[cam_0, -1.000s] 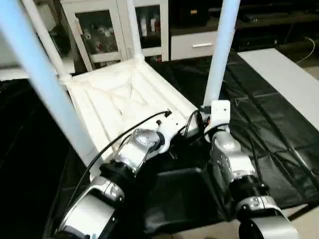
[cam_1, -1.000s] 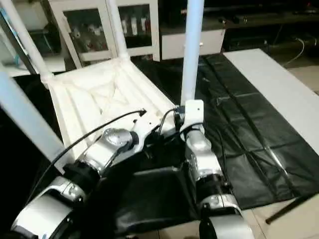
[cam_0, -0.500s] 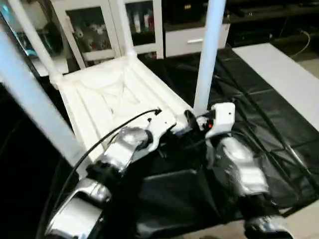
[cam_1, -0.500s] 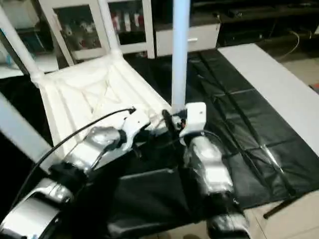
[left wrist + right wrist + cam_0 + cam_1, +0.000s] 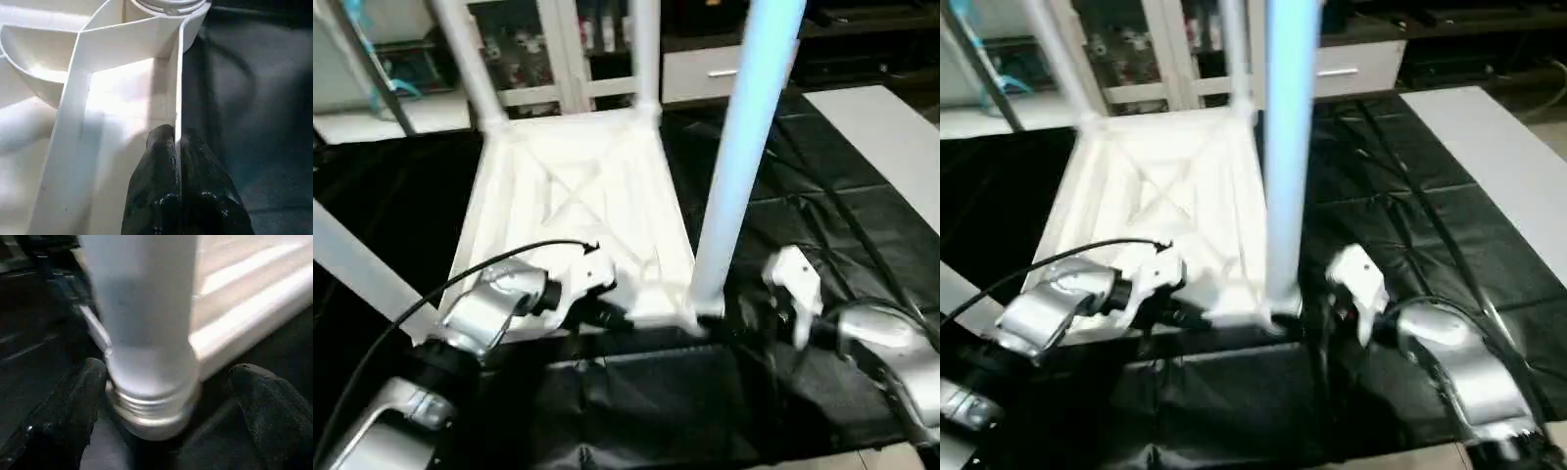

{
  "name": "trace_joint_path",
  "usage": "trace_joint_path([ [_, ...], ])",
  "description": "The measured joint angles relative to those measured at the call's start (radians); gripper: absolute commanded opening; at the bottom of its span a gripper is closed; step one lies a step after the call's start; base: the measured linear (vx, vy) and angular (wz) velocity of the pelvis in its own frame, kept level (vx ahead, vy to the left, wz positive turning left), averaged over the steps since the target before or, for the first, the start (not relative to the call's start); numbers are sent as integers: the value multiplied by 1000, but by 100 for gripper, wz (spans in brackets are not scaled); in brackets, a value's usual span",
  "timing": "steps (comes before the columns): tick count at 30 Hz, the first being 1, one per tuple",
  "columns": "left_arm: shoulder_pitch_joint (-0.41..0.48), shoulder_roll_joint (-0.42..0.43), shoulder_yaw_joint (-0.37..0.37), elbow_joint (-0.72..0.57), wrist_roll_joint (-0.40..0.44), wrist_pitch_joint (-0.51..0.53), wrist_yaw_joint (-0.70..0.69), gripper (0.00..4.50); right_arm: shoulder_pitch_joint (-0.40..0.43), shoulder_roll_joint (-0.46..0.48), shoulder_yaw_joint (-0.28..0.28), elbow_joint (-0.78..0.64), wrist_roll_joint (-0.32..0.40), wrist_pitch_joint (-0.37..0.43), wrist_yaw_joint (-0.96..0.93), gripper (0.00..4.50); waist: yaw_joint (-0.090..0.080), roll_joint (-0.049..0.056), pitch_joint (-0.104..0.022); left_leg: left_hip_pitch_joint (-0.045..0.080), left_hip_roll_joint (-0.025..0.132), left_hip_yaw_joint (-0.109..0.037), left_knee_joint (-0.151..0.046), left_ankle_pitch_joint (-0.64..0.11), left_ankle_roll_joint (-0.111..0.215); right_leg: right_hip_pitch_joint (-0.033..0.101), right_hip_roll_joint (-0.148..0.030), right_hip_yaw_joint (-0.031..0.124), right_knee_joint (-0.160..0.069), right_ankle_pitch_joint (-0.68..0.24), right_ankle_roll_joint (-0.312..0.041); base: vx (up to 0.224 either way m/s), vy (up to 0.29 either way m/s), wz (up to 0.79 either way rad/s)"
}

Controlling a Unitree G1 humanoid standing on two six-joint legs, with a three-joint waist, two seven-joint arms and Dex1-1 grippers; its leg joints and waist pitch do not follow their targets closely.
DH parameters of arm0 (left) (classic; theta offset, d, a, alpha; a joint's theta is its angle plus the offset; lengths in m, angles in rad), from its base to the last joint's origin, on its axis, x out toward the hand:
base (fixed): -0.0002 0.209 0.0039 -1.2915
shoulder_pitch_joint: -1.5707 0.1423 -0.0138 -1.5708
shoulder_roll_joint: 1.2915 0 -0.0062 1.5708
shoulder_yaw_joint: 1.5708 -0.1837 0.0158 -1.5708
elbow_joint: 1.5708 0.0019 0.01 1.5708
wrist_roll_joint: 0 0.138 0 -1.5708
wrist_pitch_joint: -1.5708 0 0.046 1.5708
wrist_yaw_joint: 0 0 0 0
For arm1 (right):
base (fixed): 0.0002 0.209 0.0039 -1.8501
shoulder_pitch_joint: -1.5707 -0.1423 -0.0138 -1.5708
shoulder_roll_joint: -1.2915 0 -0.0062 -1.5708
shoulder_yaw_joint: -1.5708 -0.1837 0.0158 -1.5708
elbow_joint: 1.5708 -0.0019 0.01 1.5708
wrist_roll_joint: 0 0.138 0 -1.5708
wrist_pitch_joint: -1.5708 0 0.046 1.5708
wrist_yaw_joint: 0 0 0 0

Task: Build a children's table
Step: Rotate leg to tighten

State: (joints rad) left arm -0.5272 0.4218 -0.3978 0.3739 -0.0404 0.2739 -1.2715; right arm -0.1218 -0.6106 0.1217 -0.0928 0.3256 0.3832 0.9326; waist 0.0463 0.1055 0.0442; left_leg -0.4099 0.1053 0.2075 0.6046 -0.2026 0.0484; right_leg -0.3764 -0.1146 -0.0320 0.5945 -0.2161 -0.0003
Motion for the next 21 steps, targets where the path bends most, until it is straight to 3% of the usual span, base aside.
trace_joint_path([
  [7, 0, 11, -16, -11, -1, 33, -27, 0, 3, -23, 35, -13, 4, 21, 48, 432, -10, 1, 1, 8, 0, 1, 0, 0, -2, 8, -3, -3, 0, 1, -1, 0, 0, 0],
  [21, 5, 21, -23, -39, -3, 51, -32, 0, -36, -31, 45, 21, 4, 33, 96, 310, -8, 1, 1, 7, 0, 1, 0, 1, -2, 10, -5, -7, 0, 1, -1, 0, 0, 0],
])
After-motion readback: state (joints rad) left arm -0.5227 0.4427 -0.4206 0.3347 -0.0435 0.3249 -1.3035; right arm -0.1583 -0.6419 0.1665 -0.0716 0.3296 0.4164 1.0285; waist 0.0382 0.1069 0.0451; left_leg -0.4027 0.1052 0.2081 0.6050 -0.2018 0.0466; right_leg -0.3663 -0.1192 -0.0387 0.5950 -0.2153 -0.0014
